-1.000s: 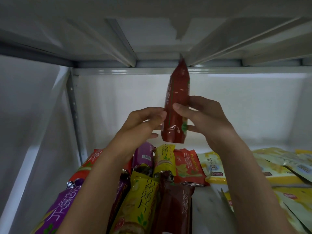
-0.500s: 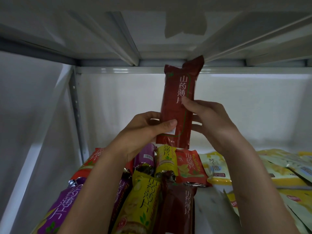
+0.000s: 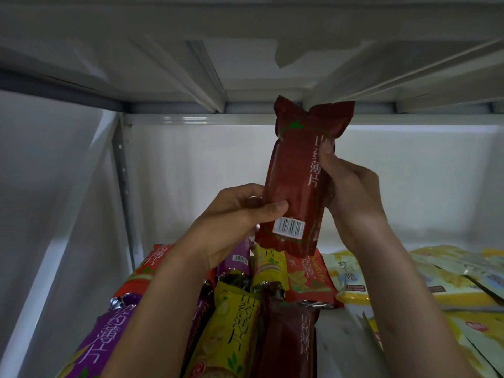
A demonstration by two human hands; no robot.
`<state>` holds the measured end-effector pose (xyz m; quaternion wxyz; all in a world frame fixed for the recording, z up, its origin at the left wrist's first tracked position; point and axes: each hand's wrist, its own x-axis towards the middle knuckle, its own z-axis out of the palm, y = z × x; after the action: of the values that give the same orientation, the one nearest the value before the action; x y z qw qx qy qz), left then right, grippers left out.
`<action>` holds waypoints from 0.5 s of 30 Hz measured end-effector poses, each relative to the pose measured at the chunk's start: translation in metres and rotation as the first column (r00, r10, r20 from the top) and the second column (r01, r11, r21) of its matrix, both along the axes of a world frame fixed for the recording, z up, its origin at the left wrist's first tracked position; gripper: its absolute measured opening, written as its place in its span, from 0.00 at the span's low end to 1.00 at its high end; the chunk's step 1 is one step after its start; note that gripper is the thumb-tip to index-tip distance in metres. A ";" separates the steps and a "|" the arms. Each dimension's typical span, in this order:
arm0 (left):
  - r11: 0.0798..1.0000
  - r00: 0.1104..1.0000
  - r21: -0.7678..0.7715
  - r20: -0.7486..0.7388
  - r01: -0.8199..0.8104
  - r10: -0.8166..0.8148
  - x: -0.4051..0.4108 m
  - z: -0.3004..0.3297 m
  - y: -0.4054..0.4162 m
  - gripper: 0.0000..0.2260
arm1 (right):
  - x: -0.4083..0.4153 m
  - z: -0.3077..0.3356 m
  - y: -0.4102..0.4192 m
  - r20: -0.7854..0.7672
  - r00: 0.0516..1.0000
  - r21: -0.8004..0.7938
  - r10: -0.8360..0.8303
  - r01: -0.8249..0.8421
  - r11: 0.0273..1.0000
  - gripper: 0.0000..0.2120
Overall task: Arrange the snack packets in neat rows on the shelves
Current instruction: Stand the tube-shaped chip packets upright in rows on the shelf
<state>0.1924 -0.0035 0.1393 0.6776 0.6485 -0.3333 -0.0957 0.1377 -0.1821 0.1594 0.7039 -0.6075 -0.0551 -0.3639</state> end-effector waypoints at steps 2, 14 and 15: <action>0.999 0.999 0.003 -0.010 0.035 -0.035 -0.002 0.002 0.000 0.16 | -0.001 0.000 -0.002 0.034 0.999 -0.017 -0.024 0.025 1.000 0.28; 0.996 0.999 -0.078 0.010 0.037 -0.036 -0.005 0.003 0.000 0.17 | -0.004 0.002 0.000 0.054 0.998 -0.015 0.018 -0.017 1.000 0.15; 0.996 0.999 -0.071 0.007 0.046 -0.046 -0.005 0.004 0.000 0.17 | -0.004 0.002 -0.001 0.066 0.998 -0.018 0.016 -0.014 1.000 0.14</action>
<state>0.1870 -0.0032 0.1438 0.6972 0.6162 -0.3531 -0.0976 0.1338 -0.1834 0.1610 0.6992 -0.6007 -0.0859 -0.3780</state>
